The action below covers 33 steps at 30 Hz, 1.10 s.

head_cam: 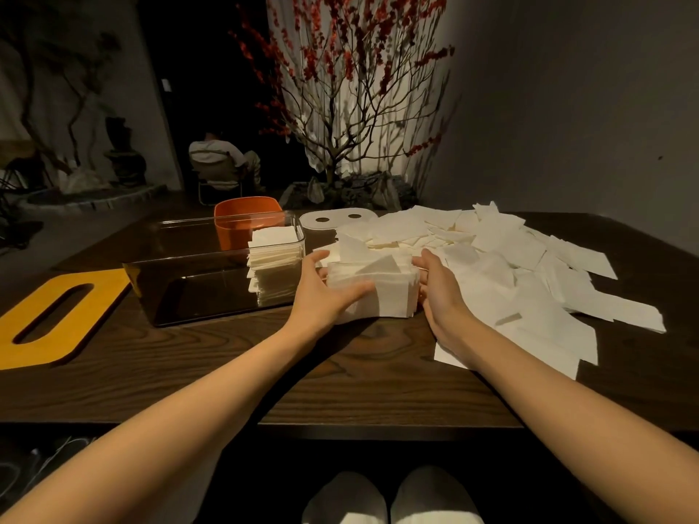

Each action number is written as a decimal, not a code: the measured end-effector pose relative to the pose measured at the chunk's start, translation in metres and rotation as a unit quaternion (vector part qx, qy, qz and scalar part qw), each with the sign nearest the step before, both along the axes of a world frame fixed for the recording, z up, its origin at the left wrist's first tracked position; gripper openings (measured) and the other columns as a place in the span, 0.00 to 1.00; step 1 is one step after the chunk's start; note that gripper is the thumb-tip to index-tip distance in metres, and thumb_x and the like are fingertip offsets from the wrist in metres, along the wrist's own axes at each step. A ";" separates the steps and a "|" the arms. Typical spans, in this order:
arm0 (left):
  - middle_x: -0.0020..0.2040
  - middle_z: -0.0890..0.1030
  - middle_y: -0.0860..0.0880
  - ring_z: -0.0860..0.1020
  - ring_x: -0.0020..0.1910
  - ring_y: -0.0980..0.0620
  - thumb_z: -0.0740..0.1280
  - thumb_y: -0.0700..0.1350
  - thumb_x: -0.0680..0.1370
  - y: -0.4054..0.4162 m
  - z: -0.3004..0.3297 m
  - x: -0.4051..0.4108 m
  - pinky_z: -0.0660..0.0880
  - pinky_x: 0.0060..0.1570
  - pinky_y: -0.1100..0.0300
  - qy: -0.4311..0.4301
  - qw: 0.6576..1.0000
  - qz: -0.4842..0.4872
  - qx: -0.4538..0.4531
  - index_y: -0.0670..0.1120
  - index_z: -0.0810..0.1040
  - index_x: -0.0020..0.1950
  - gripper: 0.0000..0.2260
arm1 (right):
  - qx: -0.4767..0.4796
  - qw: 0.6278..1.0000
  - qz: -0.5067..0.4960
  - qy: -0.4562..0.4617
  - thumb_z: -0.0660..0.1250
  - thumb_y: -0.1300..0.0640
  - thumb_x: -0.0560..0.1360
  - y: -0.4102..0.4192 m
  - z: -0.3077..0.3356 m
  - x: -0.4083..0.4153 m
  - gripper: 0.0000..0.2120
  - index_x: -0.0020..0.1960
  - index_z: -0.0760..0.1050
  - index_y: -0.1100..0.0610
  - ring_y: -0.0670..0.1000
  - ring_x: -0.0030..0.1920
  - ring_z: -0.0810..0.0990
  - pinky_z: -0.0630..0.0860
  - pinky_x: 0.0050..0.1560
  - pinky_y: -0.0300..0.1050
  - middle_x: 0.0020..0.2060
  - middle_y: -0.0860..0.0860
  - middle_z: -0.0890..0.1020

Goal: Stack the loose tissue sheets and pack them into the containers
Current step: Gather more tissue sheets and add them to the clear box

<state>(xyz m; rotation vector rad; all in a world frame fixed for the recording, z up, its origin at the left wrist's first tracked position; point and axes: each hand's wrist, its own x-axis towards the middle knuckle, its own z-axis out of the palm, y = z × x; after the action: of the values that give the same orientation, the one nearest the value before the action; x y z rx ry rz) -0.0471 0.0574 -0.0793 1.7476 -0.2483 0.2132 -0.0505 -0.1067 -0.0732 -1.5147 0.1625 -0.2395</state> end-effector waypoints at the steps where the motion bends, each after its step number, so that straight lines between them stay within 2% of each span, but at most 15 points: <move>1: 0.57 0.68 0.54 0.70 0.56 0.57 0.77 0.45 0.70 0.001 0.001 0.000 0.71 0.39 0.75 0.006 1.000 -0.008 0.004 0.48 0.58 0.73 0.38 | -0.028 1.000 -0.007 0.002 0.50 0.43 0.80 0.001 -0.001 -0.001 0.17 0.52 0.75 0.48 0.52 0.58 0.76 0.69 0.66 0.54 0.52 0.49 0.80; 3: 0.57 0.68 0.55 0.69 0.58 0.56 0.76 0.44 0.71 0.000 0.001 0.000 0.71 0.40 0.76 0.011 0.999 -0.028 0.015 0.47 0.55 0.73 0.39 | -0.073 0.997 -0.006 -0.010 0.50 0.39 0.79 0.006 -0.003 -0.004 0.21 0.61 0.73 0.49 0.51 0.61 0.74 0.67 0.68 0.55 0.58 0.46 0.78; 5: 0.59 0.67 0.55 0.69 0.62 0.55 0.76 0.40 0.71 -0.003 0.000 0.000 0.70 0.45 0.78 0.006 0.998 -0.060 0.016 0.46 0.52 0.74 0.41 | -0.081 0.996 0.011 -0.036 0.52 0.41 0.81 0.010 -0.001 -0.006 0.19 0.66 0.68 0.49 0.49 0.63 0.71 0.66 0.66 0.49 0.61 0.46 0.73; 6: 0.60 0.67 0.54 0.68 0.64 0.55 0.75 0.39 0.71 -0.004 -0.002 0.001 0.69 0.51 0.77 0.005 0.997 -0.076 0.011 0.46 0.50 0.74 0.42 | -0.075 0.996 0.022 -0.049 0.54 0.43 0.81 0.014 0.001 -0.008 0.17 0.66 0.66 0.49 0.49 0.64 0.70 0.66 0.65 0.45 0.63 0.46 0.71; 8: 0.65 0.66 0.53 0.66 0.67 0.55 0.76 0.38 0.70 -0.008 -0.004 -0.001 0.66 0.62 0.69 0.009 0.995 -0.096 -0.003 0.48 0.47 0.74 0.45 | -0.078 0.994 0.012 -0.074 0.58 0.45 0.80 0.019 0.002 -0.010 0.15 0.64 0.67 0.50 0.48 0.66 0.68 0.65 0.64 0.43 0.65 0.47 0.70; 9: 0.67 0.65 0.52 0.66 0.68 0.54 0.77 0.38 0.69 -0.008 -0.004 -0.001 0.65 0.63 0.66 0.009 0.995 -0.102 -0.009 0.49 0.46 0.74 0.46 | -0.081 0.993 -0.008 -0.088 0.60 0.46 0.79 0.021 0.002 -0.011 0.16 0.64 0.68 0.52 0.47 0.66 0.67 0.65 0.63 0.41 0.65 0.47 0.71; 13: 0.62 0.67 0.54 0.70 0.61 0.59 0.72 0.31 0.71 -0.006 -0.003 -0.003 0.70 0.55 0.75 -0.008 0.993 -0.120 -0.012 0.49 0.46 0.75 0.44 | -0.065 0.989 -0.067 -0.112 0.66 0.48 0.77 0.019 0.002 -0.008 0.17 0.61 0.73 0.54 0.46 0.64 0.69 0.66 0.62 0.42 0.61 0.47 0.75; 16: 0.63 0.65 0.53 0.71 0.62 0.59 0.71 0.31 0.72 -0.002 -0.004 -0.005 0.70 0.62 0.67 -0.034 0.990 -0.134 0.035 0.50 0.48 0.75 0.43 | -0.090 0.988 -0.069 -0.109 0.67 0.49 0.76 0.017 -0.001 -0.006 0.14 0.59 0.74 0.53 0.47 0.62 0.70 0.67 0.64 0.46 0.60 0.47 0.76; 20: 0.57 0.67 0.57 0.73 0.50 0.75 0.71 0.31 0.72 0.002 -0.002 -0.003 0.70 0.46 0.78 -0.040 0.992 -0.109 0.039 0.48 0.51 0.74 0.39 | -0.112 0.988 -0.083 -0.072 0.61 0.56 0.79 0.014 -0.005 -0.001 0.08 0.56 0.73 0.49 0.47 0.59 0.71 0.68 0.63 0.48 0.58 0.46 0.75; 22: 0.59 0.67 0.56 0.72 0.51 0.70 0.73 0.34 0.72 0.004 -0.001 -0.002 0.69 0.43 0.81 -0.033 0.994 -0.094 0.035 0.50 0.51 0.74 0.40 | -0.081 0.992 -0.086 -0.050 0.55 0.56 0.80 0.011 -0.006 -0.001 0.11 0.54 0.74 0.46 0.48 0.59 0.72 0.70 0.63 0.49 0.55 0.44 0.76; 24: 0.58 0.68 0.57 0.72 0.53 0.66 0.74 0.36 0.72 0.006 -0.002 -0.001 0.70 0.45 0.79 -0.014 0.995 -0.099 0.022 0.52 0.50 0.74 0.42 | -0.043 0.996 -0.070 -0.036 0.51 0.52 0.82 0.011 -0.004 -0.003 0.14 0.56 0.75 0.45 0.50 0.58 0.74 0.70 0.64 0.52 0.53 0.42 0.77; 27: 0.57 0.68 0.61 0.72 0.57 0.62 0.73 0.33 0.72 0.003 -0.003 0.000 0.72 0.49 0.74 0.020 0.990 -0.137 0.003 0.52 0.44 0.76 0.46 | 0.001 0.999 -0.015 -0.050 0.51 0.48 0.83 0.015 -0.001 -0.006 0.17 0.67 0.70 0.52 0.48 0.62 0.71 0.67 0.63 0.43 0.60 0.45 0.74; 29: 0.59 0.67 0.60 0.69 0.61 0.59 0.71 0.31 0.72 0.001 -0.003 0.001 0.72 0.49 0.75 0.028 0.988 -0.152 -0.007 0.52 0.42 0.76 0.47 | -0.016 0.997 0.011 -0.072 0.53 0.47 0.82 0.017 -0.001 -0.007 0.17 0.68 0.67 0.52 0.46 0.63 0.68 0.63 0.60 0.40 0.63 0.45 0.71; 31: 0.64 0.67 0.55 0.68 0.63 0.57 0.70 0.29 0.72 0.000 -0.004 0.002 0.72 0.48 0.76 0.026 0.988 -0.155 -0.012 0.51 0.43 0.76 0.46 | -0.046 0.994 0.030 -0.091 0.56 0.46 0.81 0.016 -0.001 -0.006 0.14 0.65 0.65 0.48 0.47 0.65 0.67 0.63 0.63 0.41 0.66 0.46 0.69; 33: 0.66 0.67 0.51 0.70 0.62 0.56 0.70 0.30 0.72 0.002 -0.005 0.002 0.73 0.49 0.74 0.015 0.988 -0.153 -0.004 0.51 0.46 0.75 0.43 | -0.086 0.990 0.066 -0.095 0.61 0.46 0.79 0.009 0.001 -0.005 0.18 0.67 0.63 0.46 0.46 0.66 0.65 0.64 0.64 0.43 0.65 0.45 0.67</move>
<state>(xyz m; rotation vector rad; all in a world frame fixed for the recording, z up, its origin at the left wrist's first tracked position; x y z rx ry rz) -0.0449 0.0595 -0.0844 1.6791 -0.4874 -0.0362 -0.0554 -0.0973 -0.0724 -1.6567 -0.1125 -0.2958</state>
